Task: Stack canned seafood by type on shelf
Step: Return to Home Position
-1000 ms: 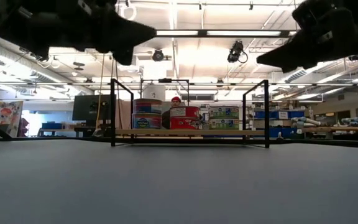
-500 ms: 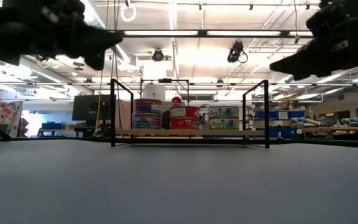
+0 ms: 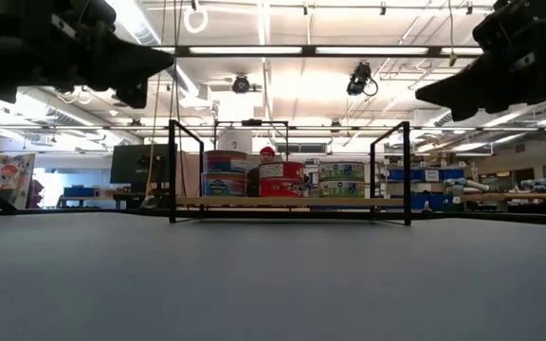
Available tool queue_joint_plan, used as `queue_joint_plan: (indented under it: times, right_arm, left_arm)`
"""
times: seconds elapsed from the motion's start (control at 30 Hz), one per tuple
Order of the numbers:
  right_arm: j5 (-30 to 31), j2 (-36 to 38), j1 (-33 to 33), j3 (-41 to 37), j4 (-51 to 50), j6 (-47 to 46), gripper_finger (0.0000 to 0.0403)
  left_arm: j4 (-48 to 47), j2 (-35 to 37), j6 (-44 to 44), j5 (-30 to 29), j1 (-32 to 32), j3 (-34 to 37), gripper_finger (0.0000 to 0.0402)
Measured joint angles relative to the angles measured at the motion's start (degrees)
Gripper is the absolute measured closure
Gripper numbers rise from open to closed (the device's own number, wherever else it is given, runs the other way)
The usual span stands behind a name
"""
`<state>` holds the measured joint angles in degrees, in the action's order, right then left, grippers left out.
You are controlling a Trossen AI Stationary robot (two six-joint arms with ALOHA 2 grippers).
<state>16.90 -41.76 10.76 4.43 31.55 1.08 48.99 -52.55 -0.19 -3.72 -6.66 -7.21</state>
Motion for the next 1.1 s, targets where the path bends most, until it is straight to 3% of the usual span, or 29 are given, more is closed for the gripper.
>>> queue_joint_plan:
  times: [0.4,0.7,1.1]
  right_arm:
    - [0.14,-0.01,-0.11,-0.05,0.99,0.43,0.0383]
    - [0.16,-0.01,-0.11,-0.05,0.91,2.47,0.0398]
    - [0.16,2.95,-0.11,-0.05,-3.16,3.11,0.0401]
  left_arm:
    - [-1.33,-0.52,-0.32,-0.07,-0.02,-0.19,0.0396]
    - [-5.86,0.95,-2.97,6.04,3.84,-0.19,0.0400]
    - [-14.91,9.70,-1.21,8.34,8.20,0.01,0.0400]
